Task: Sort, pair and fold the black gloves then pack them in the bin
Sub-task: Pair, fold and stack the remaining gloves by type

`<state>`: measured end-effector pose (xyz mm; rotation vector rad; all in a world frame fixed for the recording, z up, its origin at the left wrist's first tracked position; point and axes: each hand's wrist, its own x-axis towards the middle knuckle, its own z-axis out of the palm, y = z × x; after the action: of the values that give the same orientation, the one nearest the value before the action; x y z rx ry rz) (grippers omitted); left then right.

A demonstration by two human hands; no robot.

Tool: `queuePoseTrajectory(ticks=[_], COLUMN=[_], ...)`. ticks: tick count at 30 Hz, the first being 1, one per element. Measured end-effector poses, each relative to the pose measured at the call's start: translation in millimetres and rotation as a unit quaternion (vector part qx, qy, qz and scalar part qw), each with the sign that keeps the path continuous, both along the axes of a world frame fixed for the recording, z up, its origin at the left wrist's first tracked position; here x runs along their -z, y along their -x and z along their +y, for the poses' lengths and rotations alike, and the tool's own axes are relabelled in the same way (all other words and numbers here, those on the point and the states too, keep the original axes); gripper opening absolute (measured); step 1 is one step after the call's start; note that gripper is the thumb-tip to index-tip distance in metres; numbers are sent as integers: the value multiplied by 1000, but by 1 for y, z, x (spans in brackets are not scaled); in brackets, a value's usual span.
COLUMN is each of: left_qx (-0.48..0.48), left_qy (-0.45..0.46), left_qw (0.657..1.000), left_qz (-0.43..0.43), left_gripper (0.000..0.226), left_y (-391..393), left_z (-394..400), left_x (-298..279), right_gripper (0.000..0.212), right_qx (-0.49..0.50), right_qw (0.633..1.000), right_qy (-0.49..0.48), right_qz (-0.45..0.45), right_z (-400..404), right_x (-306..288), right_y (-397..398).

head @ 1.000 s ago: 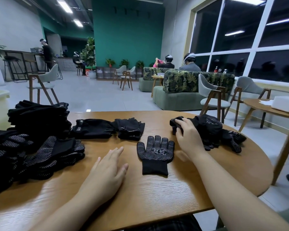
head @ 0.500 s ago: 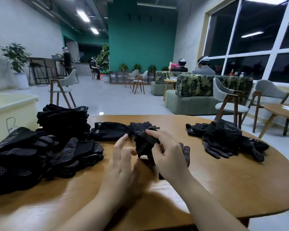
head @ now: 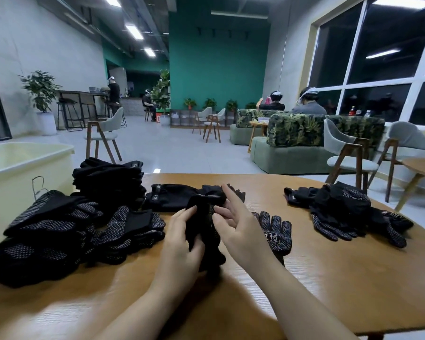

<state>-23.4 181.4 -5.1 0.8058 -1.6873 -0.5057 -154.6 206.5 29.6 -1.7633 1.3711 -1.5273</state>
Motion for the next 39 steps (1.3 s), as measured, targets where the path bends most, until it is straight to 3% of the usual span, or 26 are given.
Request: queuePoseTrajectory(ticks=[5,7,9,12,17,23,30,35,39], left_qx=[-6,-1,-25,-87,-111,-127,-169,-199,-213], left_qy=[-155,-213,-242,-223,-198,-186,-155,-169,-187], left_qw=[987,976,970,968,966,965,956,938,924], left_qz=[50,54,5,-79,-122,-135,-181,-229,-258], left_gripper=[64,79,84,62,40,50,46,49,52], left_y=[-9,-13,-13,-16,-27,-26,-26,-24,-24], left_z=[-11,-18,-20,-13,-13,-12,-6,1,4], left_x=[3,7,5,3,11,8,8,1,-4], right_gripper=[67,55,36,11,10,49,19,12,34], right_qx=[58,96,124,113,28,-29,56,79,91], right_qw=[995,990,979,973,966,910,907,897,889], right_qy=[-3,8,19,-4,-41,-117,-92,-106,-135], right_qz=[85,106,160,201,254,396,407,423,427], right_z=[0,-1,-2,-2,0,7,0,2,-7], right_x=[24,27,29,31,35,32,30,33,33], right_y=[6,8,10,10,5,1,2,1,-6])
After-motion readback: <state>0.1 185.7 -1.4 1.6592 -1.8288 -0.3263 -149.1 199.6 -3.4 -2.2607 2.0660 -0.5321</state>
